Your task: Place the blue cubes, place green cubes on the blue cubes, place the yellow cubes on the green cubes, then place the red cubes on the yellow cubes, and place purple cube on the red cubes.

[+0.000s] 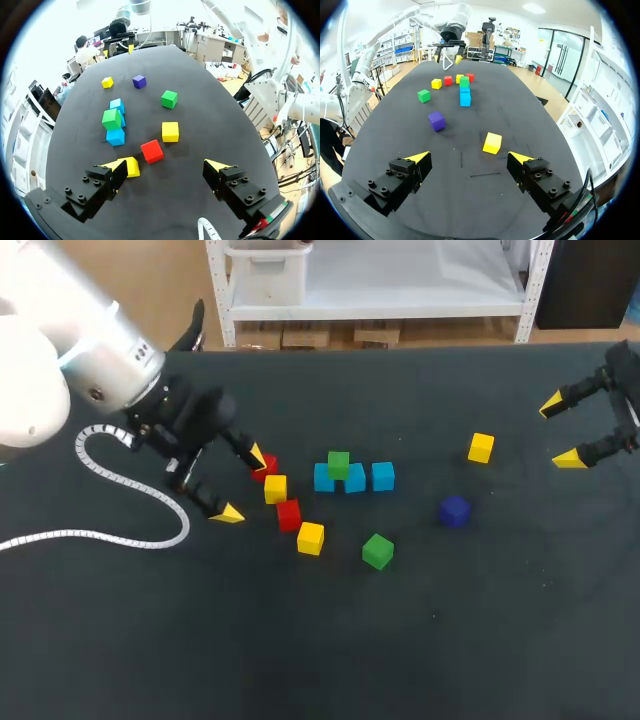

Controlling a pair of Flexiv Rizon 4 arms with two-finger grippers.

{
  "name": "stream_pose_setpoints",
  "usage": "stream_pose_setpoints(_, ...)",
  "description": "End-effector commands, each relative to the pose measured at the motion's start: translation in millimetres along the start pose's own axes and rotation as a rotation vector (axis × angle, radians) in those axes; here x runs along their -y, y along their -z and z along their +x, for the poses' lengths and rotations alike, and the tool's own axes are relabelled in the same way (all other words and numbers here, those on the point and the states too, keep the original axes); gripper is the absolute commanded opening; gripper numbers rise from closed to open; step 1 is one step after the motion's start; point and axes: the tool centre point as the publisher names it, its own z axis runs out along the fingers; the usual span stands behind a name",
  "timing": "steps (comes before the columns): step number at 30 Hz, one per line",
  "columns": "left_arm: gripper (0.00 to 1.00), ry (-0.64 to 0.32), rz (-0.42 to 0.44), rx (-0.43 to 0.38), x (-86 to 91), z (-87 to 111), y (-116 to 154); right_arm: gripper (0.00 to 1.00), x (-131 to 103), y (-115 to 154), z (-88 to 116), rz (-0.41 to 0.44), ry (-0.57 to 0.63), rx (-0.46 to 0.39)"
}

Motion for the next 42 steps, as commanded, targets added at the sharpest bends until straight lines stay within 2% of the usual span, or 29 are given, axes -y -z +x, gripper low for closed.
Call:
stream_pose_setpoints(1,1.00,-0.001,0.006,-0.002,-3.0,0.4,0,1.00,-1,0,0,0.002,0.000,0.000)
stream_pose_setpoints(5,1.00,-0.001,0.006,-0.002,-3.0,0.4,0,1.00,-1,0,0,0.002,0.000,0.000)
stream_pose_setpoints(8,1.00,-0.001,0.006,-0.002,-3.0,0.4,0,1.00,-7,-7,-19,-0.114,0.168,-0.098)
stream_pose_setpoints(11,1.00,-0.001,0.006,-0.002,-3.0,0.4,0,1.00,-19,-20,-44,-0.230,0.327,-0.111)
stream_pose_setpoints(12,1.00,-0.001,0.006,-0.002,-3.0,0.4,0,1.00,-24,-26,-51,-0.267,0.382,-0.148)
stream_pose_setpoints(15,1.00,-0.001,0.006,-0.002,-3.0,0.4,0,1.00,-36,-39,-68,-0.315,0.496,-0.203)
stream_pose_setpoints(20,1.00,-0.001,0.006,-0.002,-3.0,0.4,0,1.00,-56,-52,-90,-0.351,0.607,-0.161)
stream_pose_setpoints(26,1.00,-0.001,0.006,-0.002,-3.0,0.4,0,1.00,-86,-76,-106,-0.409,0.756,-0.109)
stream_pose_setpoints(28,1.00,-0.001,0.006,-0.002,-3.0,0.4,0,1.00,-93,-85,-108,-0.426,0.786,-0.106)
stream_pose_setpoints(32,1.00,-0.001,0.006,-0.002,-3.0,0.4,0,1.00,-111,-113,-110,-0.525,0.879,-0.063)
stream_pose_setpoints(35,1.00,-0.001,0.006,-0.002,-3.0,0.4,0,1.00,-117,-128,-112,-0.565,0.920,-0.066)
stream_pose_setpoints(42,1.00,-0.001,0.006,-0.002,-3.0,0.4,0,1.00,-123,-154,-120,-0.616,0.985,-0.090)
